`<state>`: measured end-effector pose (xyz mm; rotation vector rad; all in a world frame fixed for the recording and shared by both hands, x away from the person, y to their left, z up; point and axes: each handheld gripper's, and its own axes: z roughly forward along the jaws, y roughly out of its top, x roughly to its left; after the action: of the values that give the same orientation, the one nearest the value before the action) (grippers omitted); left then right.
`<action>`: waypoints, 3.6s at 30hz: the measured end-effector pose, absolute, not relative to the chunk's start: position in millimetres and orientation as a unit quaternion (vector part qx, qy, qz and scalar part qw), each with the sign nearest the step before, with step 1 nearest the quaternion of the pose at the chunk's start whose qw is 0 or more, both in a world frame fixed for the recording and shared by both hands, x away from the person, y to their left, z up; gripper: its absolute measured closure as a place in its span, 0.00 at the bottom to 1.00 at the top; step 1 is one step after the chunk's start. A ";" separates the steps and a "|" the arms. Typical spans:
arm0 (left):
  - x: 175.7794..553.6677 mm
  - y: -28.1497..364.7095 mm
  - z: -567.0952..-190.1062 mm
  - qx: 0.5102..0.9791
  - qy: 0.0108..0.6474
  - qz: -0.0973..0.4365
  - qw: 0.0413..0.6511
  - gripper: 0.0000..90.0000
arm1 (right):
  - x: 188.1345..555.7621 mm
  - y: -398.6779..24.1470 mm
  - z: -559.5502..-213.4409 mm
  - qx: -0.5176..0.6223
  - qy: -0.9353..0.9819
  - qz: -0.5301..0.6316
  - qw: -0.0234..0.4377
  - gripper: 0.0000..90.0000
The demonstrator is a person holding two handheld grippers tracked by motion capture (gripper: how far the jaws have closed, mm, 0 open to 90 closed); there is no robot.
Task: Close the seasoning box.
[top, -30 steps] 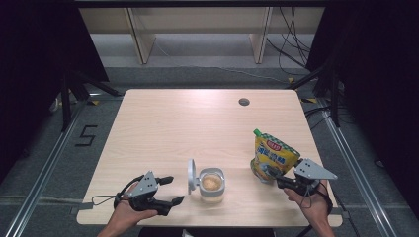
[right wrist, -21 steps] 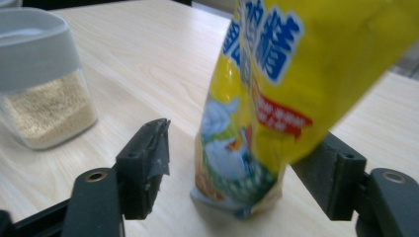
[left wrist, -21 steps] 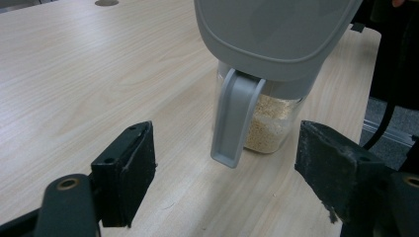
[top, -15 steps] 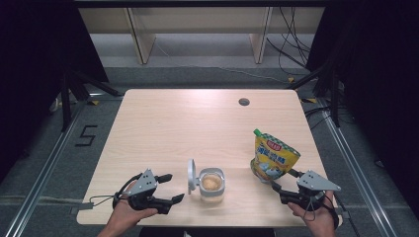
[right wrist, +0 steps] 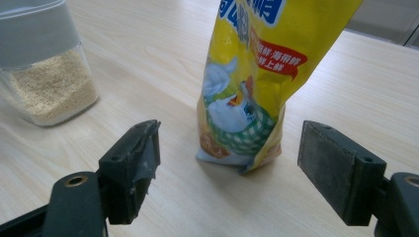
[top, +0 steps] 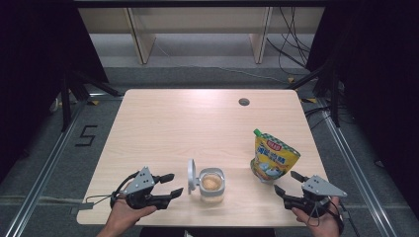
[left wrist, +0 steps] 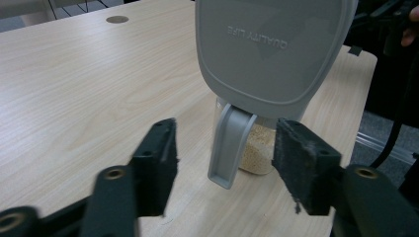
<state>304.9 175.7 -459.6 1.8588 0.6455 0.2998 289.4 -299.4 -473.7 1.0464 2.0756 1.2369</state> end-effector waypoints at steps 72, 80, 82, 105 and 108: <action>317.4 164.3 -442.5 0.781 0.253 0.104 0.562 0.57 | 288.5 -293.8 -477.3 0.367 0.782 0.438 0.248 0.30; 316.0 182.8 -454.3 0.781 0.268 0.124 0.551 0.37 | 287.5 -296.5 -477.2 0.370 0.780 0.441 0.246 0.29; 313.9 185.1 -457.8 0.781 0.272 0.122 0.549 0.35 | 289.4 -296.3 -477.5 0.361 0.782 0.442 0.251 0.29; 298.1 193.6 -485.0 0.787 0.294 0.106 0.532 0.28 | 287.3 -293.8 -475.5 0.349 0.781 0.448 0.259 0.30; 296.1 195.2 -485.0 0.789 0.296 0.112 0.526 0.28 | 287.5 -294.1 -475.7 0.348 0.783 0.446 0.259 0.30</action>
<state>296.1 195.2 -485.0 1.8867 0.7086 0.2671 287.5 -294.1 -475.7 0.9424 2.1210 1.2090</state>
